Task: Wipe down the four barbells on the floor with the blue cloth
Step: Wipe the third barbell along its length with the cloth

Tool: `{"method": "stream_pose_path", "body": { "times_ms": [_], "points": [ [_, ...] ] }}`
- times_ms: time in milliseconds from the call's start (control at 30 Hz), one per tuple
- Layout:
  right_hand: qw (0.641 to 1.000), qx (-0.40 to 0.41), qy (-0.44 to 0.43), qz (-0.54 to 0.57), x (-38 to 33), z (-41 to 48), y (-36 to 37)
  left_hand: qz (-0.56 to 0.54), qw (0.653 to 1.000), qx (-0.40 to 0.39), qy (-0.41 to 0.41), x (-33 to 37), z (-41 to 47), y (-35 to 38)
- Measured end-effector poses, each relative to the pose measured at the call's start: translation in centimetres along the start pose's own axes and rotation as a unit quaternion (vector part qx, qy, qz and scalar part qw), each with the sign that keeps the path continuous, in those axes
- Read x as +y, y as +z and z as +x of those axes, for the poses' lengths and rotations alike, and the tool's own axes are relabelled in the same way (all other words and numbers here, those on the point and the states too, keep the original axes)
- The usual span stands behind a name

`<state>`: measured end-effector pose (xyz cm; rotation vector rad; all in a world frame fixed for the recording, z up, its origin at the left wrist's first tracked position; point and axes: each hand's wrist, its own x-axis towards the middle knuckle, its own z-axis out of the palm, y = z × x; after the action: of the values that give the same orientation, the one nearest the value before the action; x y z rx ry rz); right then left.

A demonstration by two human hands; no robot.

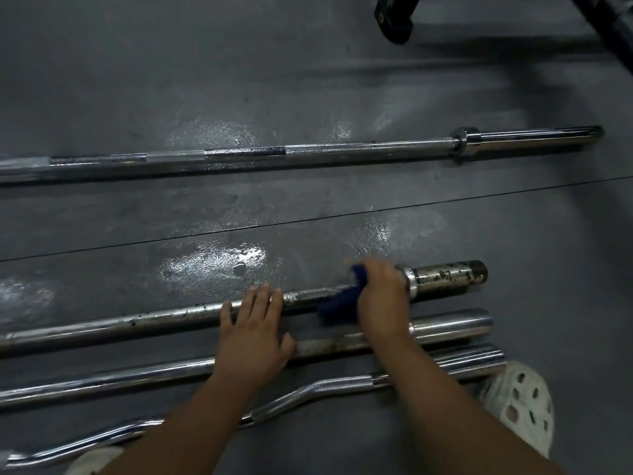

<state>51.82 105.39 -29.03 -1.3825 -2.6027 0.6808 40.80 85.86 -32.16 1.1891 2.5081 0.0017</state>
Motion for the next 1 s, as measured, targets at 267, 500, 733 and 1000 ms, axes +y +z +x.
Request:
{"method": "stream_pose_path", "body": {
  "times_ms": [267,500,733,1000],
  "points": [
    [0.995,-0.039,0.074,-0.049,-3.7,-4.9,4.8,-0.006,1.0,0.0,-0.001,0.2,0.0,-0.1],
    [0.996,0.013,0.017,0.083,0.3,0.2,1.1,-0.007,1.0,-0.002,0.003,0.0,0.0,-0.3],
    [0.998,0.025,0.052,-0.003,-1.9,-1.9,4.2,-0.004,1.0,-0.015,0.0,-0.1,-0.1,-0.3],
    [0.969,-0.159,-0.183,0.048,-4.9,-2.3,4.5,-0.002,1.0,-0.001,0.011,-0.1,0.1,-0.1]
  ]
}}
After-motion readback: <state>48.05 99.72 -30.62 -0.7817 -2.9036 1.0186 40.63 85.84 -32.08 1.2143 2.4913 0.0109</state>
